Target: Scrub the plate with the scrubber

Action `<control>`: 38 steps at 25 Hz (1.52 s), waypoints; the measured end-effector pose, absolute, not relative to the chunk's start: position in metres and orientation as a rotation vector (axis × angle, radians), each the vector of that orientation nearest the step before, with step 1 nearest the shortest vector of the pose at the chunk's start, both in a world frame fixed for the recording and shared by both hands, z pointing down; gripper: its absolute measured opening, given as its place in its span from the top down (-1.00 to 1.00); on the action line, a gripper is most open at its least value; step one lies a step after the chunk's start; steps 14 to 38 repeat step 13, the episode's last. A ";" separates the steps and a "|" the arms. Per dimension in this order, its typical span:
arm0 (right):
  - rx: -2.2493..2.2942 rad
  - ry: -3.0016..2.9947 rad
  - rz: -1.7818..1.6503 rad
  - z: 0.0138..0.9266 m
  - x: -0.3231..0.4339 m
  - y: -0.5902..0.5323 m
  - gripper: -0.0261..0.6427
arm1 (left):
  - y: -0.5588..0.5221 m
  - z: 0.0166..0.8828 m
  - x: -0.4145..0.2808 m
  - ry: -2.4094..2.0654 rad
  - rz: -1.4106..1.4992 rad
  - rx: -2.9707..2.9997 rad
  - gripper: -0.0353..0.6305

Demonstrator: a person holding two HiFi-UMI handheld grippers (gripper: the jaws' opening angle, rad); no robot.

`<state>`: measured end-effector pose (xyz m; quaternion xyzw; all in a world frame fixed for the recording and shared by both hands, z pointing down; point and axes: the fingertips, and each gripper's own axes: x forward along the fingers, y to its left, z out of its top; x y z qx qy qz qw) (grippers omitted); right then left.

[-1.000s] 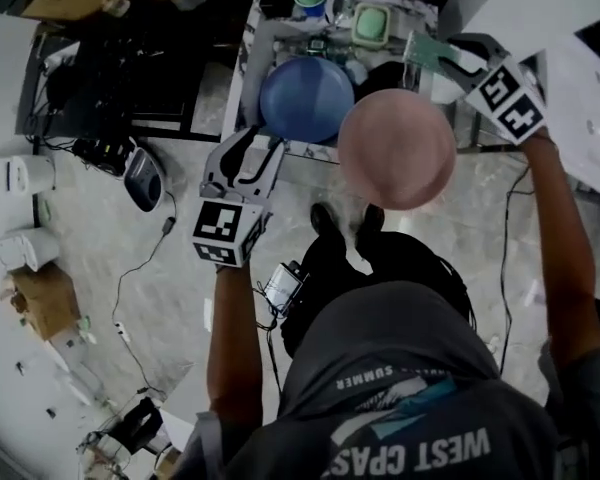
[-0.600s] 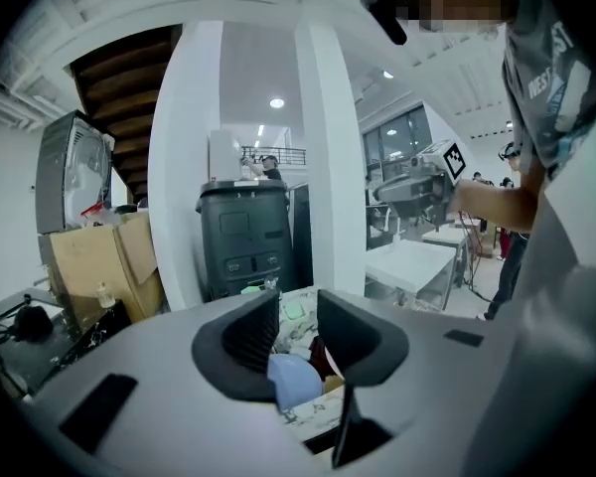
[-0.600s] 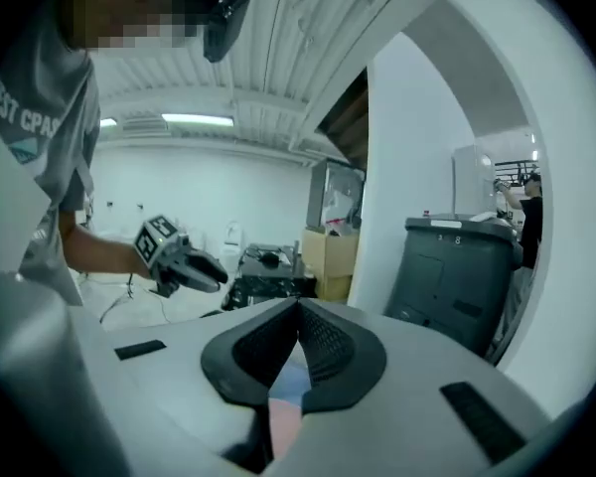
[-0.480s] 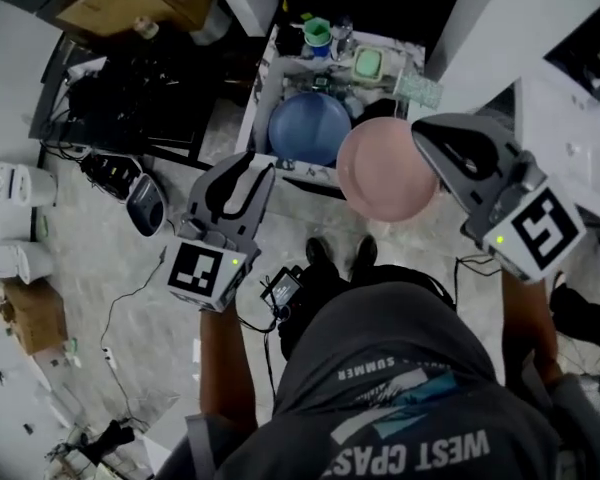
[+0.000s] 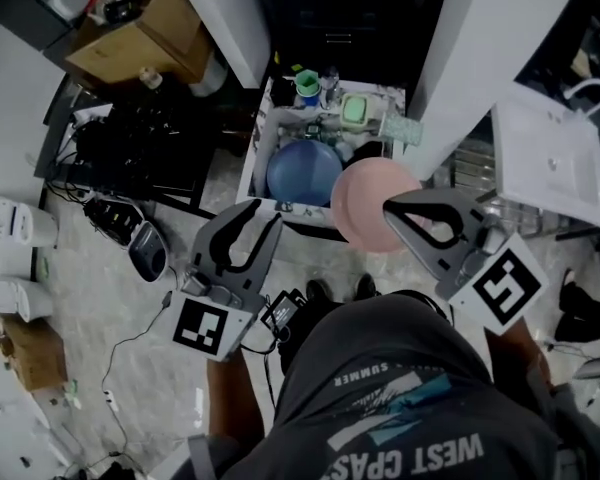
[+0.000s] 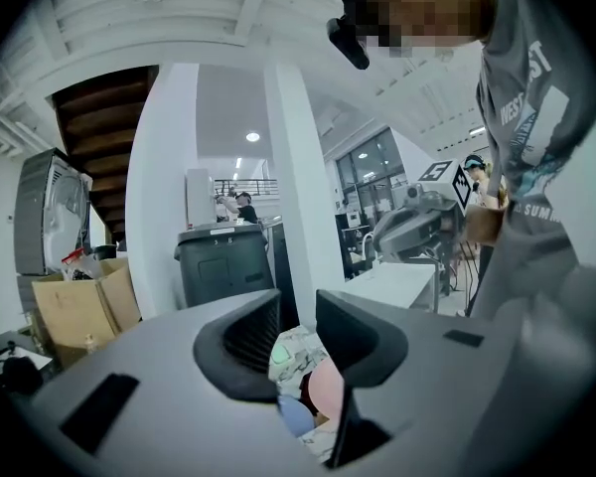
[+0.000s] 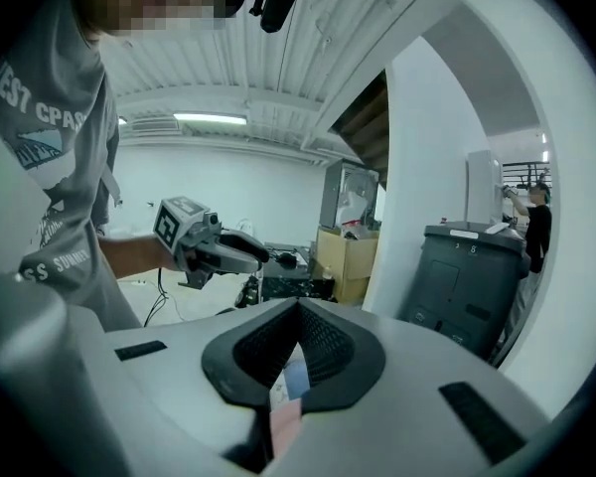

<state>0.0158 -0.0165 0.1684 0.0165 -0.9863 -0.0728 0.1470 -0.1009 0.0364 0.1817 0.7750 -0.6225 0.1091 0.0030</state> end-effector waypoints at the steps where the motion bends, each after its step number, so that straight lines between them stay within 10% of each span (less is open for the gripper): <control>1: 0.065 -2.839 -0.215 0.167 0.017 -0.018 0.84 | 0.037 0.180 -0.101 -1.951 0.343 2.437 0.56; 38: 0.177 -2.848 -0.175 0.168 0.021 -0.021 0.84 | 0.049 0.174 -0.116 -1.933 0.372 2.454 0.56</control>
